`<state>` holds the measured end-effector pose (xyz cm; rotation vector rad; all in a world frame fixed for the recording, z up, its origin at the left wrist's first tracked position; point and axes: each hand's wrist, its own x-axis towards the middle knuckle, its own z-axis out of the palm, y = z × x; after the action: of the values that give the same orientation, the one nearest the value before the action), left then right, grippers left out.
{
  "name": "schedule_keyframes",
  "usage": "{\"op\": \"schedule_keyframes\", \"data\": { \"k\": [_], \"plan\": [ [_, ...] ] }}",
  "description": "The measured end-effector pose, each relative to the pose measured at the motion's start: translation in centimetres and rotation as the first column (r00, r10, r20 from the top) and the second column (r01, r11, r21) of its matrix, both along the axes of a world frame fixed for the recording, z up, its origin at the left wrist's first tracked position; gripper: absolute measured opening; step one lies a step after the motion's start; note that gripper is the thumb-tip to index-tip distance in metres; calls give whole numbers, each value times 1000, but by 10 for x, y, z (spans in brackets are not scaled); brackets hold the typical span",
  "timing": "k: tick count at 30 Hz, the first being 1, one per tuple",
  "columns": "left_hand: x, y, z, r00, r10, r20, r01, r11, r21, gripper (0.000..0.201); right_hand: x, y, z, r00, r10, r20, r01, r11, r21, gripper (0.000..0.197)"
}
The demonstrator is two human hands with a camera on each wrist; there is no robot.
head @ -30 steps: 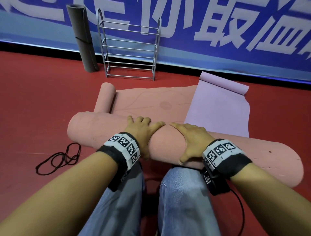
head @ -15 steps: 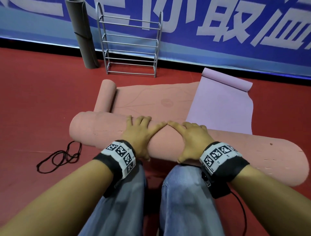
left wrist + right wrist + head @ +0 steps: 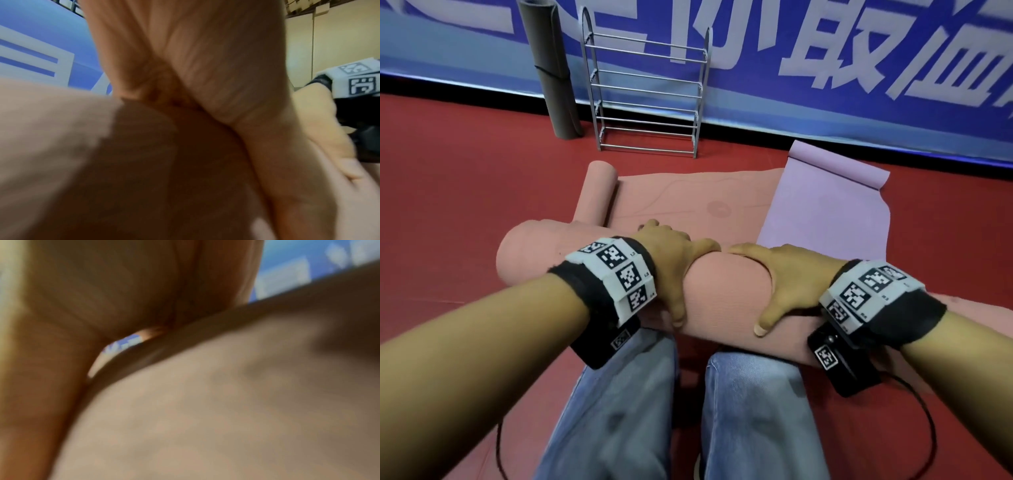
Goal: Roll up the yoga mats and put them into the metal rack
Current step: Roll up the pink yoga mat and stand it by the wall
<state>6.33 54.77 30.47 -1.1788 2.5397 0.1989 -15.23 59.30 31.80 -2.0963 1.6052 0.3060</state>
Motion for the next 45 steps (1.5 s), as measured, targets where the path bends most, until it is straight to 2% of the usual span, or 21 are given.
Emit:
{"op": "schedule_keyframes", "data": {
  "k": [3,5,7,9,11,13,17,20,24,28,30,36,40,43,45],
  "plan": [
    [1,-8,3,1000,-16,10,15,992,123,118,-1,5,2,999,-27,30,24,995,92,120],
    [-1,-11,0,1000,0,-1,0,987,160,124,0,6,-5,998,-57,16,55,992,112,128],
    [-1,-13,-3,999,31,-16,-28,980,196,128,4,7,-11,997,-41,-70,46,996,75,135],
    [-1,-13,-4,998,58,-39,-49,978,205,129,13,12,-15,984,-8,-179,3,1000,-27,138],
    [1,-10,-6,998,46,-52,-38,987,155,129,18,18,-20,981,-13,-195,-8,994,-107,140],
    [5,-2,-9,998,24,-57,-19,997,72,129,15,19,-27,992,-28,-119,12,991,-130,138],
    [11,21,-26,999,-15,-42,8,987,-160,138,0,-2,-29,999,-32,13,33,997,-73,139],
    [9,21,-34,999,-9,-50,-2,976,-216,137,-2,-13,-29,999,-23,40,24,1000,-14,139],
    [4,12,-32,996,-9,-85,-7,981,-195,129,-1,-16,-27,999,-48,-4,48,999,12,137],
    [-1,-5,-25,997,33,-69,-37,998,-57,131,24,3,-32,970,-29,-240,6,995,-100,145],
    [-2,-15,-23,997,39,-62,-39,999,6,133,37,13,-41,949,-69,-307,15,985,-173,150],
    [1,-15,-36,989,88,-122,-88,996,5,130,32,2,-52,967,-110,-232,48,965,-258,144],
    [15,0,-47,963,105,-250,-127,989,-74,111,22,-19,-50,976,-107,-189,72,980,-183,139],
    [28,2,-48,922,99,-374,-165,975,-148,75,15,-34,-46,978,-127,-166,111,988,-104,137],
    [32,1,-47,896,144,-421,-208,972,-112,46,10,-39,-46,979,-140,-152,129,989,-75,135]
  ]
}}
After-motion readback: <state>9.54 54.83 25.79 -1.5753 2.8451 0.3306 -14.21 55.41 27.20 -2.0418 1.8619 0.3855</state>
